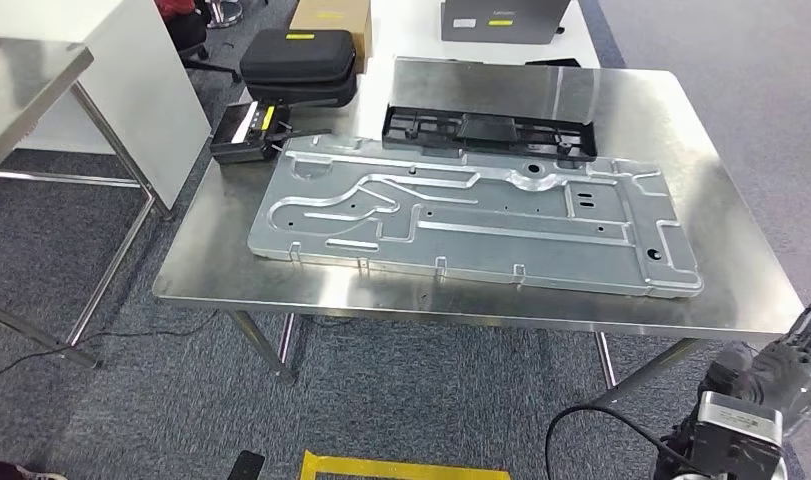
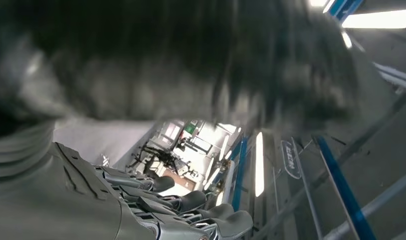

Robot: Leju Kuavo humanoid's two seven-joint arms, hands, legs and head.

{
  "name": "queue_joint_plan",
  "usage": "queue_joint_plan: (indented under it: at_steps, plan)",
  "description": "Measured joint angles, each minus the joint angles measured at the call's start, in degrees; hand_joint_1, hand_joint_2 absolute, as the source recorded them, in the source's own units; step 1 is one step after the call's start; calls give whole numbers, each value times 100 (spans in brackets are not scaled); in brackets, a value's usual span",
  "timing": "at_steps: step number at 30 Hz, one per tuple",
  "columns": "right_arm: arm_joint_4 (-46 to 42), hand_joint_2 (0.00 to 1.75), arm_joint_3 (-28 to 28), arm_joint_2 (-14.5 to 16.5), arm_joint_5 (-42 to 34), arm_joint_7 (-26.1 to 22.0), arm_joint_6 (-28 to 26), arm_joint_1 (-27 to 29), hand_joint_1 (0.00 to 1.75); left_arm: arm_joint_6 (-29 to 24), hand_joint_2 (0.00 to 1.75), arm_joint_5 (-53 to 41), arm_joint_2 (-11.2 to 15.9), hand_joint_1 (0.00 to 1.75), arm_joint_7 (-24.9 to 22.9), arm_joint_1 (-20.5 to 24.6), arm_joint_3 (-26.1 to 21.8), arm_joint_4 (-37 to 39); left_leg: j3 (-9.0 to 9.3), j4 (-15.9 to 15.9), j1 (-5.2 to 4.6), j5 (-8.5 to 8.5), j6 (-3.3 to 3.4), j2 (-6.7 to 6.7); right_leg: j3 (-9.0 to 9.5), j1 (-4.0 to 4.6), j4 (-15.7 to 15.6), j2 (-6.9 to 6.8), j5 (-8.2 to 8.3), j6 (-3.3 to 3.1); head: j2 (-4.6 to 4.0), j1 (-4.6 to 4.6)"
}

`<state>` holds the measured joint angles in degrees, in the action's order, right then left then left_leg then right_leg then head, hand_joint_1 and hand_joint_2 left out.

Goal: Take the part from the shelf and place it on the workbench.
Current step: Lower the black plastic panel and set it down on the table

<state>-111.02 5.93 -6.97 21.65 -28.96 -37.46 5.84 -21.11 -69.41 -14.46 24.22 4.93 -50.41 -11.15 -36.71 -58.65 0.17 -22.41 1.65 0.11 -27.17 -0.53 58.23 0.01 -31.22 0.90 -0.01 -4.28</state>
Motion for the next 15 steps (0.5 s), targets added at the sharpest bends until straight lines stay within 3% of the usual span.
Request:
queue_joint_plan:
  at_steps: [3, 4, 5, 7, 8, 9, 10, 11, 13, 15]
  plan:
    - [-58, 0, -72, 57, -79, -58, 50, 102, 0, -5, 0, 13, -1, 0, 6, -6, -10, 0, -20, 21, 10, 68, -118, -4, -79, 16, -73, -1, 106, -111, 0, -1]
    - [-70, 0, -89, 82, -109, -73, 57, 129, 0, -8, 0, 16, -1, 0, 7, -13, -13, 0, -65, -41, 14, -33, -147, -7, -129, 3, -87, -8, 166, -163, -1, 2]
    - [-80, 0, -107, 111, -139, -85, 69, 160, 0, -11, 0, 20, -1, 0, 8, -20, -15, 0, -137, -209, 16, -243, -170, -11, -192, -12, -104, -16, 232, -209, 0, 7]
    - [-85, 0, -144, 161, -192, -102, 108, 232, 0, -16, 0, 26, -1, 0, 11, -26, -16, 0, -319, -854, 27, -845, -200, -12, -343, -10, -104, -27, 349, -264, -1, 17]
    - [-85, 0, -167, 184, -214, -108, 125, 273, 0, -17, 0, 31, -1, 0, 13, -28, -17, 0, -382, -1216, 30, -1067, -213, -11, -421, -4, -97, -29, 404, -268, -1, 20]
    - [-84, 0, -190, 202, -230, -111, 138, 312, 0, -18, 0, 34, 0, 0, 13, -30, -18, 0, -388, -1479, 31, -1162, -221, -11, -499, 1, -85, -32, 458, -265, -2, 20]
    - [-84, 0, -210, 218, -245, -114, 145, 344, 0, -18, 0, 37, 1, 0, 13, -32, -20, 0, -311, -1571, 31, -1131, -223, -11, -573, 4, -67, -33, 506, -258, -1, 20]
    - [-83, 0, -231, 230, -259, -118, 146, 373, 0, -18, 0, 40, 2, 0, 13, -33, -23, 0, -121, -1438, 31, -1003, -217, -11, -642, 5, -41, -32, 548, -247, -1, 21]
    - [-84, 0, -266, 256, -286, -140, 150, 426, 0, -18, 0, 40, 7, 0, 14, -28, -30, -1, 483, -679, 20, -780, -173, -15, -758, 10, 31, -31, 608, -214, -1, 22]
    - [-85, 0, -299, 278, -303, -166, 152, 466, 0, -19, 0, 39, 14, 0, 19, -24, -39, -1, 923, -6, -5, -776, -124, -20, -827, 17, 86, -33, 660, -158, 0, 19]
